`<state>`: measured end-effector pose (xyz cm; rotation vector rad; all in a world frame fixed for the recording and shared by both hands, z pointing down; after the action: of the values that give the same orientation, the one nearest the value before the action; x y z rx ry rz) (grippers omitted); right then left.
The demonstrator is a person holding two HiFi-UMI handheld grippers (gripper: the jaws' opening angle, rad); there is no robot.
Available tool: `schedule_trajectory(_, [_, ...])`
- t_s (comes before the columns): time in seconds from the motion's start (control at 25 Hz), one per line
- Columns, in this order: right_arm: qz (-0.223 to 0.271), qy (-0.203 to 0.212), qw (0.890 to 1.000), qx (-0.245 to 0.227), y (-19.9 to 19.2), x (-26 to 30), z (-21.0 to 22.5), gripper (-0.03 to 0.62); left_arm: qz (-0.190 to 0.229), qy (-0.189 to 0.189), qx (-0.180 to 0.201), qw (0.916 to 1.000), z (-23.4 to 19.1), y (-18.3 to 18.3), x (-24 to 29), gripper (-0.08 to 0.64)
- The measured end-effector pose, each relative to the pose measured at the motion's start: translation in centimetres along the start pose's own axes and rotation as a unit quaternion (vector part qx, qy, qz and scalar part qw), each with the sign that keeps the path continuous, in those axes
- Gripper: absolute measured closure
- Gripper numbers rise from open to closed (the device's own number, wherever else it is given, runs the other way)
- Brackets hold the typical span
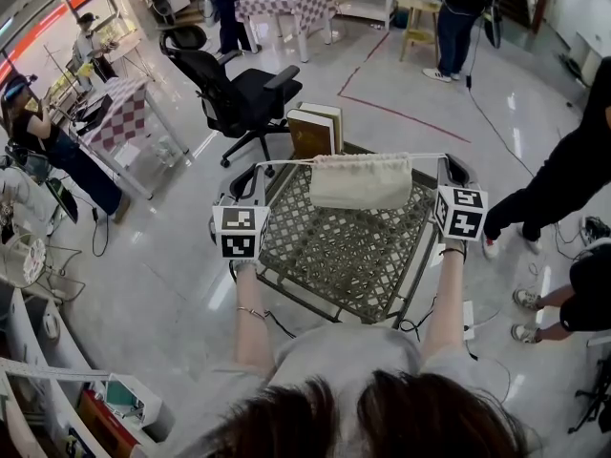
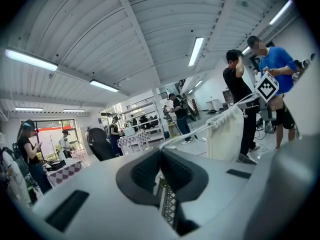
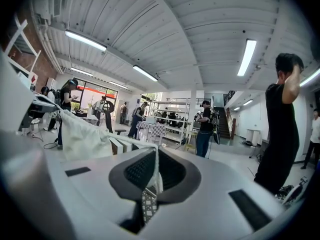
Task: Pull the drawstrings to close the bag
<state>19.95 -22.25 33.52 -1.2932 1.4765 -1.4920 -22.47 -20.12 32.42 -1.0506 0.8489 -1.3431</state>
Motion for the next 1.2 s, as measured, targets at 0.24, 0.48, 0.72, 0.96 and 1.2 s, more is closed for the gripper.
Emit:
schedule_trajectory(0.24, [0.001,-0.006,1.000,0.006,-0.2,0.0,0.3,0.568,0.004,0.003,-0.007,1.0000,-0.2,-0.2,-0.1,0.532])
schedule_trajectory(0.48, [0.002,-0.012,1.000,0.013,-0.4,-0.1,0.7,0.568,0.006,0.004,-0.010,0.9999,-0.2,-0.1,-0.2,0.532])
schedule_trajectory(0.72, [0.001,-0.017,1.000,0.020,-0.7,-0.1,1.0,0.568,0.008,0.004,-0.012,0.9999,-0.2,-0.2,-0.2,0.532])
schedule_trajectory(0.96, [0.003,-0.021,0.999,0.026,-0.7,-0.2,1.4,0.568,0.011,0.005,-0.016,0.9998,-0.1,0.0,-0.3,0.532])
schedule_trajectory(1.2, [0.006,-0.027,0.999,0.037,-0.9,-0.5,1.8,0.568,0.016,0.005,-0.017,0.9997,-0.2,0.1,-0.5,0.532])
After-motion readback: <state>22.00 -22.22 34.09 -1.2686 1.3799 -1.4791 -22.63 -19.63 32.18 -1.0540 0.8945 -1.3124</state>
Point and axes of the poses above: the fingertips, and each gripper's own axes: x forward along the fingers, z to its right, y out of its top, the point moved 9 cm from there along -x, backward along the fingers, and after that the axes turned 11 degrees about y, right-handed, at the moved point
